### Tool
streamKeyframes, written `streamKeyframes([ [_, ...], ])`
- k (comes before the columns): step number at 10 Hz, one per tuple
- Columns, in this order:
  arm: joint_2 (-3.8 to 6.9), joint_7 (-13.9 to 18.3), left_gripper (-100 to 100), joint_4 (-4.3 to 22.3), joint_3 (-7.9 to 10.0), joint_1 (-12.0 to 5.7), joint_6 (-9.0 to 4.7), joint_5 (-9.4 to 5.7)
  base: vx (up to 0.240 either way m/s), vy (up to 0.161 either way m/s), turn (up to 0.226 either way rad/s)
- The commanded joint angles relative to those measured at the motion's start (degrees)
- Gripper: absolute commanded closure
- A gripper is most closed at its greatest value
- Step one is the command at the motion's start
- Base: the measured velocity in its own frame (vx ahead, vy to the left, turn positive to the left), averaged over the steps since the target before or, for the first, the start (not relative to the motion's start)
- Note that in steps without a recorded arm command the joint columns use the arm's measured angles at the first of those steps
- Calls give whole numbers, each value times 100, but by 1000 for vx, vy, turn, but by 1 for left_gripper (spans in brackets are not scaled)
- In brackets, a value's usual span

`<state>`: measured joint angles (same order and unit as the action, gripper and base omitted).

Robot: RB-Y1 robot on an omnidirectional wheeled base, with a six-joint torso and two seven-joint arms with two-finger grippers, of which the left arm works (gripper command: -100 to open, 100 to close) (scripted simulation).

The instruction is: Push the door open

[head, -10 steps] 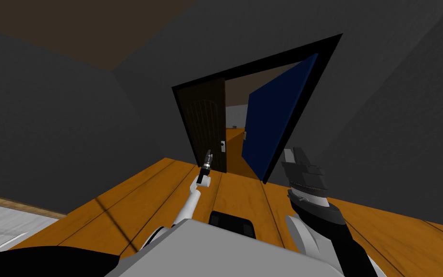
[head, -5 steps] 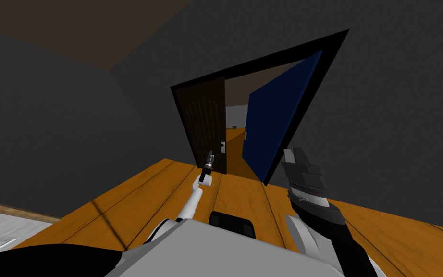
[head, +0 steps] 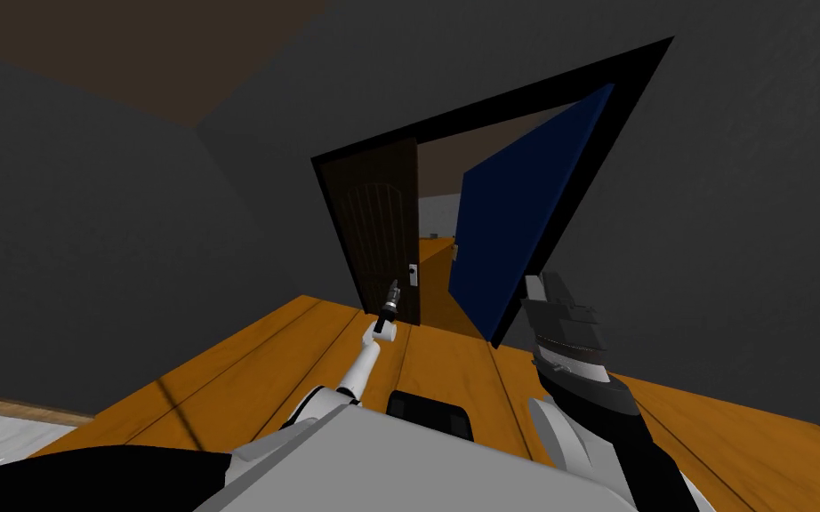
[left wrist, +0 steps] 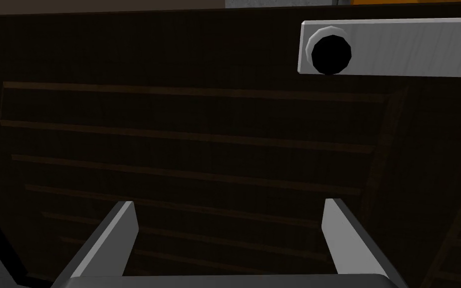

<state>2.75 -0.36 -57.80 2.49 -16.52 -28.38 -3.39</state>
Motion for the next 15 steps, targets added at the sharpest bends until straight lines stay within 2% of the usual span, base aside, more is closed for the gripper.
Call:
streamKeyframes([
  [1, -39, -31, -100, 286, 0, -165, 31, 11, 127, 27, -5],
  [7, -162, -101, -100, 1190, 4, -654, 102, 35, 98, 26, -4],
  [9, -241, -136, -100, 1627, 7, -901, 138, 48, 127, 41, -7],
  [13, -336, -170, -100, 2046, 9, -1138, 173, 59, 95, 15, -3],
  [14, -298, -146, -100, 2091, 13, -1159, 120, 50, 32, 4, -2],
  [15, -162, -150, -100, 2129, 31, -1179, 107, 43, 97, -29, -29],
])
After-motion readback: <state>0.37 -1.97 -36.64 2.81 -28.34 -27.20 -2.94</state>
